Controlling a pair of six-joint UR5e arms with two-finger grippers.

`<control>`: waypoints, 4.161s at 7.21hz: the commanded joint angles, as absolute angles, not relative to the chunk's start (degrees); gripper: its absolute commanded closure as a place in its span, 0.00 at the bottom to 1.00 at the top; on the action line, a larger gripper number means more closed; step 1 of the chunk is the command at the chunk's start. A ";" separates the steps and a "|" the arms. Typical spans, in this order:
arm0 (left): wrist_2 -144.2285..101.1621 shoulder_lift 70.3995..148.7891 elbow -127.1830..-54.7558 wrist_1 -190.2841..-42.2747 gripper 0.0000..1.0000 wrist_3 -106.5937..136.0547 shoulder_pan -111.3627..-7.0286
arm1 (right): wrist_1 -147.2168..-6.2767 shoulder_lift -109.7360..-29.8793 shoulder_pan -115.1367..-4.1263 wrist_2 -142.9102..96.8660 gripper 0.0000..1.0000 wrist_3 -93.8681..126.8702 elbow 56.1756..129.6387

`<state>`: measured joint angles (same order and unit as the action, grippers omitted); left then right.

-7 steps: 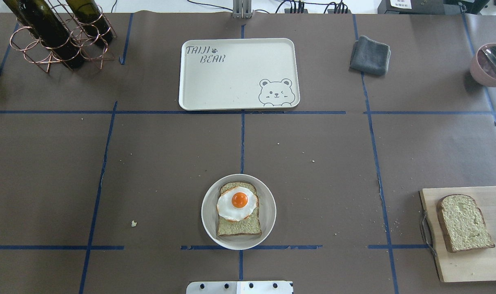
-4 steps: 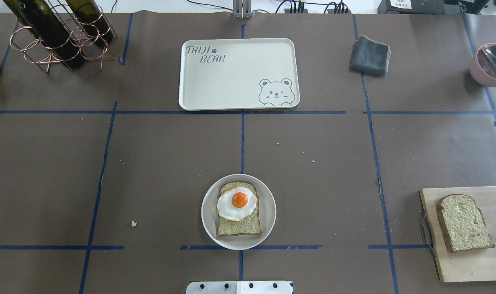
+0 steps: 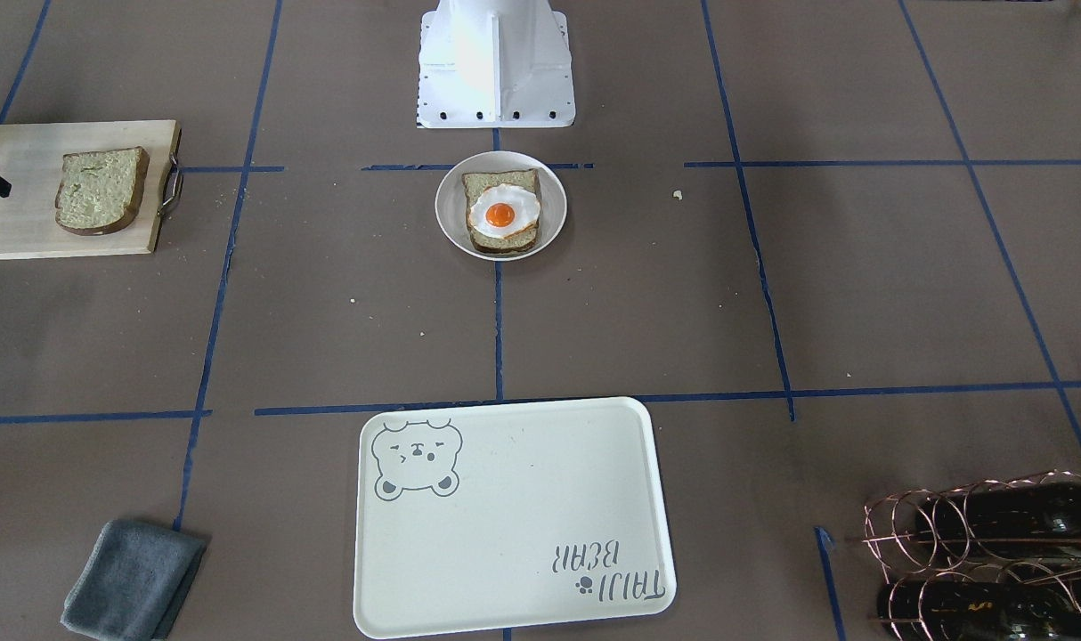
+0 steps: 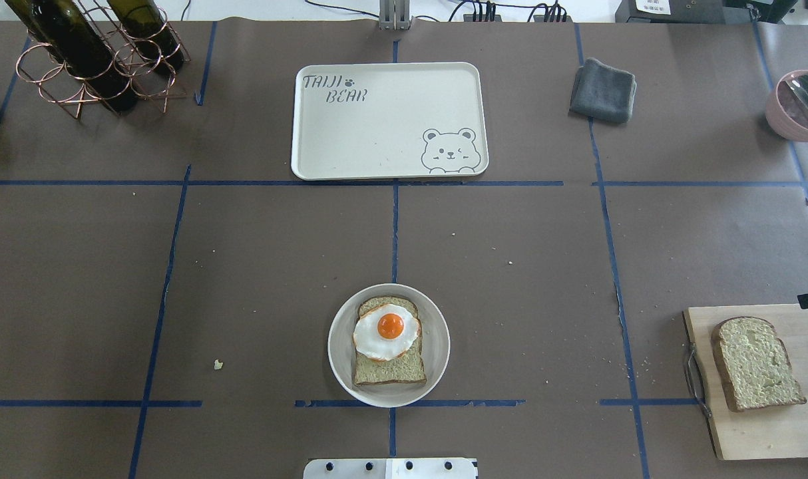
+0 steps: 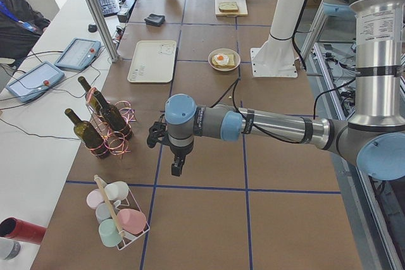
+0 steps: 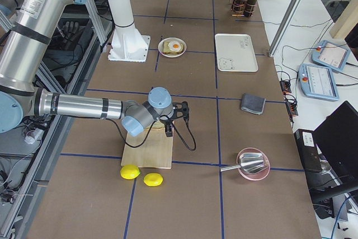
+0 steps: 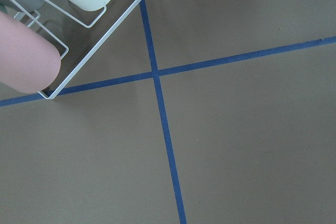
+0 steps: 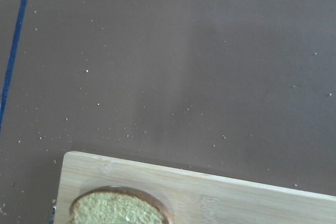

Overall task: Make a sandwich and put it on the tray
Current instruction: 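Lower the right gripper onto the bread slice on the cutting board and grasp it, then lift the bread slice with the right gripper and carry it over the plate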

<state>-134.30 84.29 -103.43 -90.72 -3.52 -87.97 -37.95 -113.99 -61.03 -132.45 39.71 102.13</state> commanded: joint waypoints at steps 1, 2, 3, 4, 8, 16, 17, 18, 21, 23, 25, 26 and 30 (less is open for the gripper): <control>-134.30 84.29 -103.45 -90.70 0.00 -3.52 -87.98 | -24.38 -114.17 -52.77 -127.37 0.07 50.58 96.95; -134.30 84.29 -103.36 -90.70 0.00 -3.52 -87.98 | -24.35 -114.17 -50.82 -127.27 0.15 50.80 97.03; -134.30 84.29 -103.36 -90.79 0.00 -3.52 -87.98 | -24.35 -114.34 -49.93 -127.27 0.28 50.80 97.03; -134.30 84.29 -103.27 -90.79 0.00 -3.52 -87.89 | -24.35 -114.87 -49.05 -127.27 0.28 50.80 96.94; -134.30 84.29 -103.18 -90.79 0.00 -3.52 -87.89 | -24.35 -115.31 -48.25 -127.27 0.38 50.71 96.59; -134.30 84.29 -103.27 -90.70 0.00 -3.52 -87.89 | -24.26 -115.23 -48.16 -127.44 1.00 50.63 96.59; -134.30 84.20 -103.27 -90.70 0.00 -3.52 -87.89 | -24.17 -115.22 -48.25 -127.88 1.00 50.63 96.59; -134.30 84.20 -103.27 -90.70 0.00 -3.52 -87.89 | -24.08 -115.14 -48.34 -128.23 1.00 50.54 96.77; -134.30 84.29 -103.80 -90.53 0.00 -3.52 -87.98 | -24.69 -112.86 -52.18 -136.62 1.00 51.24 99.04; -134.30 84.20 -103.71 -90.62 0.00 -3.52 -87.98 | -24.70 -107.86 -53.17 -139.56 1.00 51.68 99.05; -134.30 84.29 -103.62 -90.70 0.00 -3.52 -87.89 | -24.87 -101.81 -53.35 -142.29 1.00 54.29 98.96; -134.30 84.29 -103.62 -90.62 0.00 -3.52 -87.89 | -24.96 -96.64 -53.26 -142.56 1.00 60.41 98.88; -134.30 84.29 -103.45 -90.88 0.00 -3.52 -87.89 | -25.84 -78.52 -43.82 -134.35 1.00 75.57 97.03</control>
<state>-134.30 84.29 -103.51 -90.83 -3.52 -87.89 -25.62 -83.01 -48.61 -139.08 72.46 97.27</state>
